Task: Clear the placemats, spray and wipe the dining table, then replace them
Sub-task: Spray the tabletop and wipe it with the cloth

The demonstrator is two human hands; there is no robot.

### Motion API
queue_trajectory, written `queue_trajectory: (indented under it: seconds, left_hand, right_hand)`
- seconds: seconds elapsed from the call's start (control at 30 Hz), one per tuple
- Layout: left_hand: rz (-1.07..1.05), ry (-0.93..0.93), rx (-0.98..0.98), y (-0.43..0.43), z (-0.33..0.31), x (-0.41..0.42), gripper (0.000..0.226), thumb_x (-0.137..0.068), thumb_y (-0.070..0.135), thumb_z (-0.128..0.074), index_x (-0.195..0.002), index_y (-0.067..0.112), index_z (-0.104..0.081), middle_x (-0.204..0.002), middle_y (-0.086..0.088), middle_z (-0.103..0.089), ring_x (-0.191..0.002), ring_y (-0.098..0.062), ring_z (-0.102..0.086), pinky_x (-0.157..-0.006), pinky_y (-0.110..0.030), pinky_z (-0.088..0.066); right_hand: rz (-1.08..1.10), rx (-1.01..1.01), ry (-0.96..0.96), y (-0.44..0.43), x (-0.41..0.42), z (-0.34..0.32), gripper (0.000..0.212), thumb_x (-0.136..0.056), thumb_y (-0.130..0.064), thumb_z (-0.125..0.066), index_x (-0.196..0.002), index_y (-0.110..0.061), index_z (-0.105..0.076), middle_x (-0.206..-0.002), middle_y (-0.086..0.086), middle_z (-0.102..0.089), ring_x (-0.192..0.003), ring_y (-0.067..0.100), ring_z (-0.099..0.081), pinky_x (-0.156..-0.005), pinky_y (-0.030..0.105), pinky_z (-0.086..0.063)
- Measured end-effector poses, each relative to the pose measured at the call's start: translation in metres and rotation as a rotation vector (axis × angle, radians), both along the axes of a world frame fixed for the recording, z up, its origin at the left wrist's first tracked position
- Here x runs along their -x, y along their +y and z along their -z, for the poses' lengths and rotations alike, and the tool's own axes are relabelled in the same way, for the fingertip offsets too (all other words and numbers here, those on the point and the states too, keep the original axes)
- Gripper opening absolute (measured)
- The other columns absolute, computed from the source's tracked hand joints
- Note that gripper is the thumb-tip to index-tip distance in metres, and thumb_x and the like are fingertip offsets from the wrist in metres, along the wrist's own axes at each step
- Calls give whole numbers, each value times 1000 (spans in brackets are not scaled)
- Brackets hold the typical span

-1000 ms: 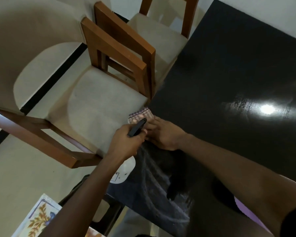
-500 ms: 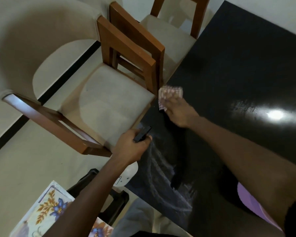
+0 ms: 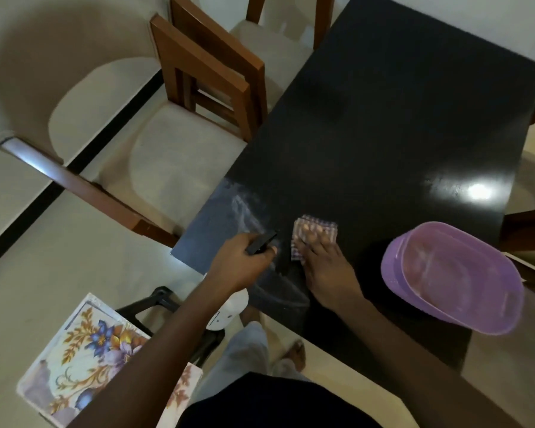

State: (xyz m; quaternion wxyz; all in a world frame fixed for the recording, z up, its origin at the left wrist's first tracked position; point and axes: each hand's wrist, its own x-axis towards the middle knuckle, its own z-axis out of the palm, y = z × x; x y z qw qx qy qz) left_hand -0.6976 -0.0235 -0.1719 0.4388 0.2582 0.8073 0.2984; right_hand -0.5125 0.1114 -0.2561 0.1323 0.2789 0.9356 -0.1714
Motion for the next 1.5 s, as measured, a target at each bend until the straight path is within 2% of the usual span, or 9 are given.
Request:
queue_trajectory:
  seconds: [0.17,0.4,0.5,0.6,0.77,0.87,1.17,1.3,1.5]
  left_hand:
    - [79,6,71,-40,8,-64,25,-98,44,-64,-88,22,-71,-73,-2,-69,-63,-16,-64,-69,-38,-56]
    - [-140,-1,133,-80,13,-111,28,-100,40,-65,-87,16,-69,-78,-8,-70,-69,-21,-63,-75,-38,-55]
    - [-239,10,90,-94,8,-113,24,-99,41,-66,-89,20,-72,-83,-7,-76,-71,-22,-69,-76,-39,-59]
    - [-237,23,50,-102,4,-110,20,-98,38,-67,-91,21,-73,-84,-8,-77,-73,-25,-72,-72,-39,-60]
    - [-224,5,17,-104,0,-94,18,-97,36,-69,-88,20,-72,-81,-9,-75,-71,-33,-69,-71,-49,-61]
    - [-230,-14,-9,-103,-3,-82,17,-99,34,-68,-90,20,-71,-87,-12,-76,-81,-35,-72,-75,-49,-62]
    - [-206,-30,5,-100,0,-42,19,-101,31,-65,-87,19,-68,-89,-18,-73,-70,-24,-64,-76,-41,-61]
    - [-185,-52,17,-96,4,-25,22,-99,33,-67,-89,14,-71,-74,-13,-68,-64,-22,-62,-65,-34,-58]
    - [-141,-34,1,-90,5,-1,22,-101,34,-66,-84,21,-69,-83,-14,-74,-66,-22,-70,-56,-25,-57]
  right_hand:
    - [160,10,-29,-44,-91,2,64,-104,-36,-26,-166,-30,-10,-175,-6,3,-161,21,7,-131,50,-14]
    - [-285,16,-64,-46,-169,7,64,-106,-38,-34,-163,-40,-5,-174,-10,4,-161,21,8,-130,48,-7]
    - [109,-36,-7,-54,-145,9,61,-102,-36,-29,-162,-28,-29,-173,3,-23,-161,28,-16,-126,55,-26]
    - [419,-71,44,-97,-91,11,62,-100,-32,-31,-162,-22,-34,-173,7,-21,-161,31,-12,-129,54,-17]
    - [-264,78,88,-126,-57,11,60,-101,-31,-32,-161,-30,-32,-173,-3,-20,-161,29,-10,-129,54,-17]
    - [-386,108,8,-97,-74,12,58,-108,-36,-34,-165,-36,-20,-174,-13,-2,-161,17,10,-130,43,-1]
    - [645,-88,80,-102,-15,12,63,-101,-29,-50,-162,-25,-32,-173,9,-20,-160,33,-11,-128,58,-18]
    - [114,16,111,-141,17,15,79,-95,-22,-59,-165,-23,-24,-175,6,-9,-161,31,4,-128,59,-16]
    - [-472,58,38,-65,6,11,59,-108,-33,-41,-164,-36,-23,-174,-10,-6,-161,17,7,-129,41,4]
